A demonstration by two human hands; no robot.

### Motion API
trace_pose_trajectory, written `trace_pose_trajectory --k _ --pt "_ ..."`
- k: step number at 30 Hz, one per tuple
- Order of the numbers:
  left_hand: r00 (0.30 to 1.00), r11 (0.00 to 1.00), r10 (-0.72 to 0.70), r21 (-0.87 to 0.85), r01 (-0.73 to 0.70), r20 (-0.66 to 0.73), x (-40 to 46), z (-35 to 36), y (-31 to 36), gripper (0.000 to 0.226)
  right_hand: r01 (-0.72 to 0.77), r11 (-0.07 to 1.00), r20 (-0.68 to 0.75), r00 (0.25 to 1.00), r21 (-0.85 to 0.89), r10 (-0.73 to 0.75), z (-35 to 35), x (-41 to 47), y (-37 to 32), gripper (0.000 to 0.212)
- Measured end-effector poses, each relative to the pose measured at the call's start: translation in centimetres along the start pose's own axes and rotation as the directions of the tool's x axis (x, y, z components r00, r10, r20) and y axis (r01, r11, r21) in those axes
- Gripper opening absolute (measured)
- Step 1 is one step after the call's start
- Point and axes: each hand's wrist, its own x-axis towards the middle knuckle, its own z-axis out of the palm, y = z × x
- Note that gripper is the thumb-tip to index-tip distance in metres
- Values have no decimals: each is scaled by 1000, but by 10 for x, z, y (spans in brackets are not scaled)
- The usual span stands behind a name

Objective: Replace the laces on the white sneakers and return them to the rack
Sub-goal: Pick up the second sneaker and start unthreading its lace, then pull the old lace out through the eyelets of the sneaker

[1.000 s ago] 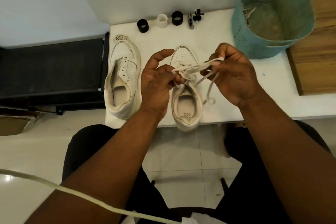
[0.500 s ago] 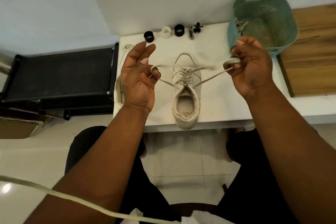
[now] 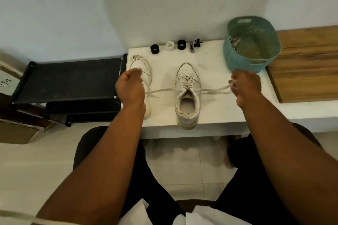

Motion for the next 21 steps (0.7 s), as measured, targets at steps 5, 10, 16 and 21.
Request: trace_pose_trajectory --k 5,10,16,21 --pt "913 539 299 740 -402 278 -30 13 -12 35 426 609 319 905 -669 -283 18 -21 25 25" --pt "859 142 216 856 -497 464 -46 25 -13 54 676 395 551 737 -623 -392 33 -42 39 46" --pt "703 207 50 681 -703 710 -51 41 -43 67 720 287 582 686 -632 -437 42 -43 49 37" --pt "740 234 84 708 -666 668 -43 47 -55 31 700 332 593 713 -632 -375 44 -36 49 43"
